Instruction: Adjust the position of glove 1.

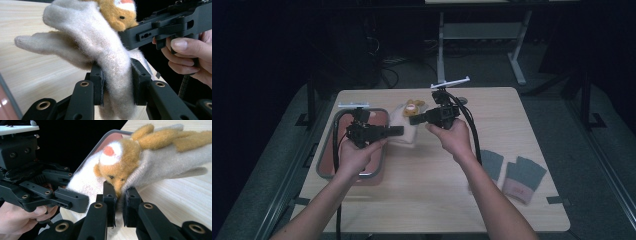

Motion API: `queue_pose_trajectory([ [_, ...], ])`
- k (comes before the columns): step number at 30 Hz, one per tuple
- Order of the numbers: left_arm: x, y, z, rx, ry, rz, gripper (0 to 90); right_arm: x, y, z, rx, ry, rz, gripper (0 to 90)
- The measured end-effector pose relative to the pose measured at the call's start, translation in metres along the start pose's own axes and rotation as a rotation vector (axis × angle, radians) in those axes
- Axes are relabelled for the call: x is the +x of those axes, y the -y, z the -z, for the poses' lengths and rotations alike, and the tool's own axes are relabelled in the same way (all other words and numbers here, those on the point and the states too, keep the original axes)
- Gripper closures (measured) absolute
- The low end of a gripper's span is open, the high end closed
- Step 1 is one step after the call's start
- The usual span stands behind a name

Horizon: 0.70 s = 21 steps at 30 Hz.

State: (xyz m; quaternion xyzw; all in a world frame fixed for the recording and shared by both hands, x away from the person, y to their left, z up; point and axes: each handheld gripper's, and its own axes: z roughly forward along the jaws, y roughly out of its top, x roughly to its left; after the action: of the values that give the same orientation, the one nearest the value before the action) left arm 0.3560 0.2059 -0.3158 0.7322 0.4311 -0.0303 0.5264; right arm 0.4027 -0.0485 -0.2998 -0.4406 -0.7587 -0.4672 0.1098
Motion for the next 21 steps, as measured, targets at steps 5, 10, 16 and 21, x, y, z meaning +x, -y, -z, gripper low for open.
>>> queue_pose_trajectory([
  [5, 0.003, -0.003, 0.008, -0.007, -0.006, -0.013, 68.3, 0.005, -0.007, -0.004, 0.0, -0.012, 0.007, 82.7],
  [10, 0.006, -0.006, 0.017, -0.014, -0.009, -0.008, 68.3, 0.013, -0.013, -0.009, 0.002, -0.018, 0.02, 82.7],
  [16, 0.009, -0.009, 0.027, -0.023, -0.019, -0.006, 68.3, 0.02, -0.02, -0.016, 0.003, -0.028, 0.03, 82.7],
  [21, 0.014, -0.011, 0.035, -0.033, -0.026, -0.001, 68.3, 0.023, -0.025, -0.021, 0.004, -0.035, 0.038, 82.7],
])
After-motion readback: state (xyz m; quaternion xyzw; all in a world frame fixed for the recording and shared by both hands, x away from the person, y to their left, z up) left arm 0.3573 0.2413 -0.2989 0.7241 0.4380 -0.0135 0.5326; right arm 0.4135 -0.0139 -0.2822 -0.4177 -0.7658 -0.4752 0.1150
